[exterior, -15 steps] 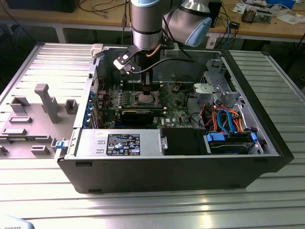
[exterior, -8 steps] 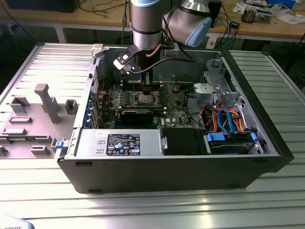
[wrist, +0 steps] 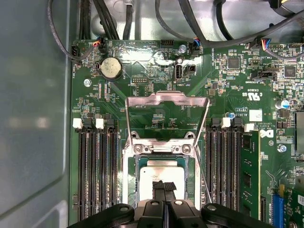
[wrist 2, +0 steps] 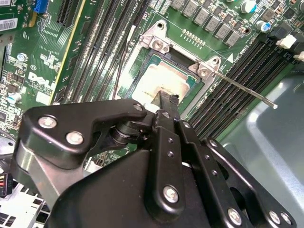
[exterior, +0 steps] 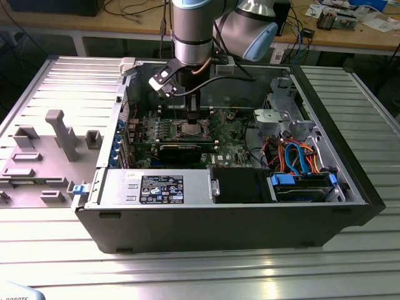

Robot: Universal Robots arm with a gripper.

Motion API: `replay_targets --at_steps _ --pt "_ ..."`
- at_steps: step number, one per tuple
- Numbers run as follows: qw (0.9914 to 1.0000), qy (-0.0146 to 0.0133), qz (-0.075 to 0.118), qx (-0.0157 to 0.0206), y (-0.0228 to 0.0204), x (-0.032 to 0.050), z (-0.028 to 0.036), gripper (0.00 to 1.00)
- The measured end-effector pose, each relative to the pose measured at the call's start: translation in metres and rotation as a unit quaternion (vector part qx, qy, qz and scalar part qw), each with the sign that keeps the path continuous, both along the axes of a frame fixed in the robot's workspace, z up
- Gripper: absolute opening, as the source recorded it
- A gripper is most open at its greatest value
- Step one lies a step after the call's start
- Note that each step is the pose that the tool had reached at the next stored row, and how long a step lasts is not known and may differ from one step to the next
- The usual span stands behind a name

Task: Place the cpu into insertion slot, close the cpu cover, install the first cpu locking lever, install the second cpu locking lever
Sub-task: 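Close the cpu cover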

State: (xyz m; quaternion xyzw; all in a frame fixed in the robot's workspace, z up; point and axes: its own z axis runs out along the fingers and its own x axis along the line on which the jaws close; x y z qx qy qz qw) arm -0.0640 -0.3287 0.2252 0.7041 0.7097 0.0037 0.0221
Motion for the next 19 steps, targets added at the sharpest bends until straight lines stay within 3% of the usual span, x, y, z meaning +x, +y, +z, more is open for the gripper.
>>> replay_targets --at_steps 5,13,19 --pt "1.0 0.0 0.0 0.0 0.0 0.0 0.0057 0.11" --pt "1.0 0.0 0.0 0.0 0.0 0.0 0.0219 0.11" --pt "1.0 0.0 0.0 0.0 0.0 0.0 0.0299 0.11"
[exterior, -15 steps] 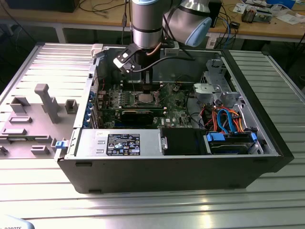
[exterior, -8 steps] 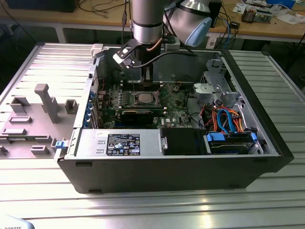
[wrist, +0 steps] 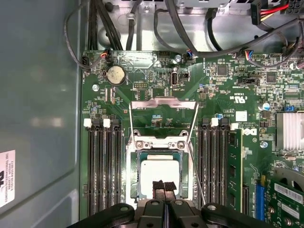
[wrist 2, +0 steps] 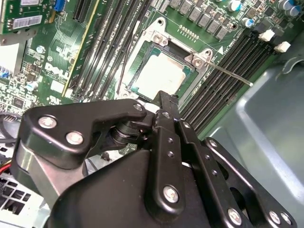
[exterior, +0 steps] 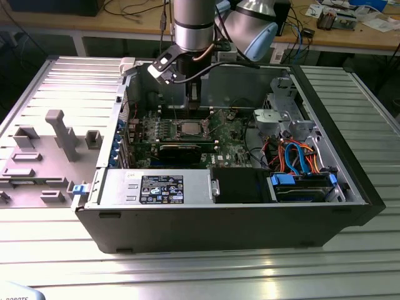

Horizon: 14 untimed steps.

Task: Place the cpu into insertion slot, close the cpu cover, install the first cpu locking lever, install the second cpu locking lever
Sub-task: 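Close the cpu cover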

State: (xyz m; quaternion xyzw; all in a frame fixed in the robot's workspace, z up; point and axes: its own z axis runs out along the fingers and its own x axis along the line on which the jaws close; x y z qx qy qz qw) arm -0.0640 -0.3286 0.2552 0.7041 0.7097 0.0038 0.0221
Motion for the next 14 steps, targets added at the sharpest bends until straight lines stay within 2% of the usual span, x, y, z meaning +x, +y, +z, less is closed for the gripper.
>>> replay_targets --at_steps 6,14 --pt "1.0 0.0 0.0 0.0 0.0 0.0 0.0123 0.11" --pt "1.0 0.0 0.0 -0.0001 0.0 0.0 0.0213 0.11"
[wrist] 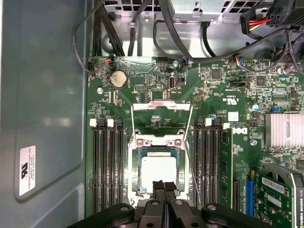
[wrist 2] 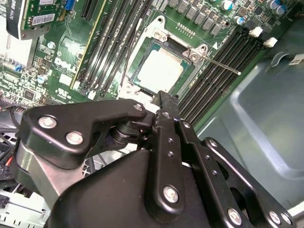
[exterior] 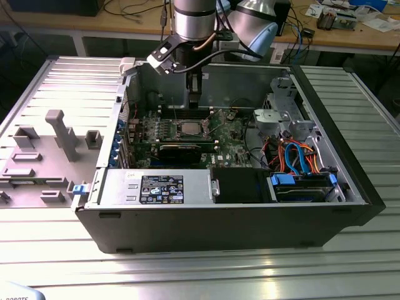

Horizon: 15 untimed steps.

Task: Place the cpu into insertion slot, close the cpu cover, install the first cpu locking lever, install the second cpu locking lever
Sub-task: 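Close the cpu cover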

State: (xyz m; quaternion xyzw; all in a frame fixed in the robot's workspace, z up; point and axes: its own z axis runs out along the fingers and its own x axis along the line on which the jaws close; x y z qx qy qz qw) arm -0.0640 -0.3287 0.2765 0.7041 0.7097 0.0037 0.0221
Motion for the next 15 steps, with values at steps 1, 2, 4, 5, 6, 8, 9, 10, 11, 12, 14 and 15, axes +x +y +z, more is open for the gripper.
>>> replay_targets --at_steps 1,2,4,5,6,8,9,10,11,12,14,15 --pt "1.0 0.0 0.0 0.0 0.0 0.0 0.0014 0.11" --pt "1.0 0.0 0.0 0.0 0.0 0.0 0.0027 0.11" --pt "1.0 0.0 0.0 0.0 0.0 0.0 0.0049 0.11" --pt "1.0 0.0 0.0 -0.0001 0.0 0.0 0.007 0.11" --pt "1.0 0.0 0.0 -0.0001 0.0 0.0 0.0082 0.11" --pt "1.0 0.0001 0.0 -0.0001 0.0 0.0 0.0112 0.11" --pt "1.0 0.0001 0.0 -0.0001 0.0 0.0 0.0128 0.11" --pt "1.0 0.0001 0.0 -0.0002 0.0 0.0 0.0144 0.11" --pt "1.0 0.0001 0.0 -0.0002 0.0 0.0 0.0167 0.11" --pt "1.0 0.0001 0.0 -0.0002 0.0 0.0 0.018 0.11" --pt "1.0 0.0001 0.0 -0.0002 0.0 0.0 0.0183 0.11" --pt "1.0 0.0001 0.0 -0.0002 0.0 0.0 0.0183 0.11"
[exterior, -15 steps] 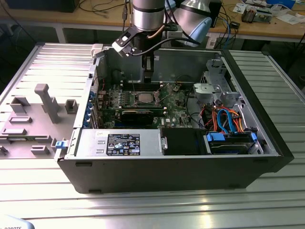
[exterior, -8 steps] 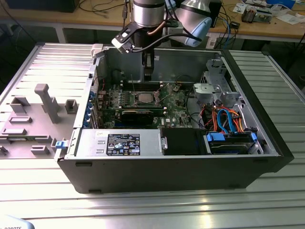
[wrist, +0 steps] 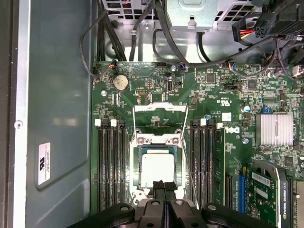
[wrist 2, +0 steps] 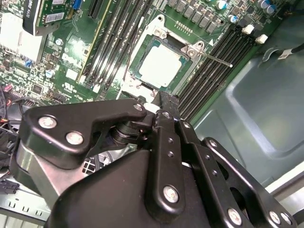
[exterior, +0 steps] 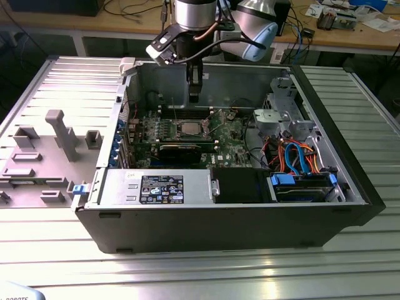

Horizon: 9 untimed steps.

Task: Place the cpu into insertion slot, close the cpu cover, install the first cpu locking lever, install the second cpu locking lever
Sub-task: 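Close the cpu cover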

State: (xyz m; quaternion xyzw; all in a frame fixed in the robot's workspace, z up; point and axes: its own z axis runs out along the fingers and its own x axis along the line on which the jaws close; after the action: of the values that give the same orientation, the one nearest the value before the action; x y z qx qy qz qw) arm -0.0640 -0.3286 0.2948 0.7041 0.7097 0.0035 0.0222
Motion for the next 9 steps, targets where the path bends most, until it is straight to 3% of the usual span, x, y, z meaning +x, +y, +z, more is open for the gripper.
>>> replay_targets --at_steps 9 --pt "1.0 0.0 0.0 0.0 0.0 0.0082 0.0001 0.11"
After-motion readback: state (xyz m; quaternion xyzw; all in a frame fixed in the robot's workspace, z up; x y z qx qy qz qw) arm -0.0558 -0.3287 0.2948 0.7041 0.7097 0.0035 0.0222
